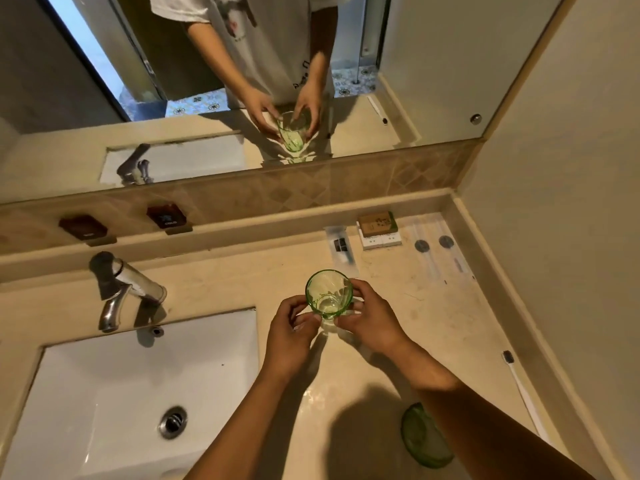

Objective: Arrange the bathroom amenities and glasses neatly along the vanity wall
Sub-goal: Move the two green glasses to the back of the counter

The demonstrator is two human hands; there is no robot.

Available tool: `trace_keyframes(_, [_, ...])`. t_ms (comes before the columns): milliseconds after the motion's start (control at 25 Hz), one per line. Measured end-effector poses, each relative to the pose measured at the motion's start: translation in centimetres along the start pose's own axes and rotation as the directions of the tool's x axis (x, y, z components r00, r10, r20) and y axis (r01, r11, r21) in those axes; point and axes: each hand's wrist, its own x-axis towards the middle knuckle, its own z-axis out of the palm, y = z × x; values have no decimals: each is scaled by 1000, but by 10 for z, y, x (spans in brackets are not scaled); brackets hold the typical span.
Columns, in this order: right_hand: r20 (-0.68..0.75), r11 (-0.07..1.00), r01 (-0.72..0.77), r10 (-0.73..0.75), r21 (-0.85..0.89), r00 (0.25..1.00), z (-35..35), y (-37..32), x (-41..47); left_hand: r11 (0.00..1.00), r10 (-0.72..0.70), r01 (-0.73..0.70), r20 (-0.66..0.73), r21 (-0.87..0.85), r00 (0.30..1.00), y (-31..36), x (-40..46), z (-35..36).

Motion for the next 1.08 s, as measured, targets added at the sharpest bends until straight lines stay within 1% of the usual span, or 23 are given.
trace_keyframes(120, [-13, 999, -32, 32, 29, 999, 23, -8, 15, 999, -32, 31, -43, -24, 999, -3, 12, -12])
trace_keyframes(240, [-27, 999, -37, 37, 0, 999, 43, -13, 32, 998, -56, 55, -53, -30, 997, -6, 30, -19])
trace_keyframes(360, [-58, 999, -13, 10, -42, 998, 56, -13, 56, 994, -105, 103, -48, -48, 993, -9, 57, -22])
trace_keyframes(440, [-59, 999, 20, -22, -34, 998, 61, -11, 72, 988, -140, 137, -36, -65, 990, -14, 76, -24])
trace_keyframes(600, [-130, 999, 9, -4, 39, 992, 66, -16, 100, 983, -131, 125, -39, -138, 991, -8, 111, -22])
trace_keyframes(680, [-170, 1000, -4, 6, 11, 985, 66, -29, 114, 982, -128, 120, -44, -143, 991, -4, 131, -21])
trace_keyframes(720, [-182, 1000, 4, -6, -12, 983, 65, -35, 120, 988, -105, 99, -43, -114, 994, -4, 139, -21])
trace_keyframes(800, [-184, 998, 44, -52, -49, 982, 63, -48, 128, 997, -66, 64, -38, -51, 997, -6, 156, -20])
trace_keyframes(880, [-180, 994, 81, -92, -70, 979, 62, -54, 134, 996, -79, 77, -37, -52, 996, -8, 167, -20])
trace_keyframes(1080, [-172, 999, 41, -43, -13, 984, 61, -57, 148, 992, -103, 98, -57, -85, 993, -8, 185, -18])
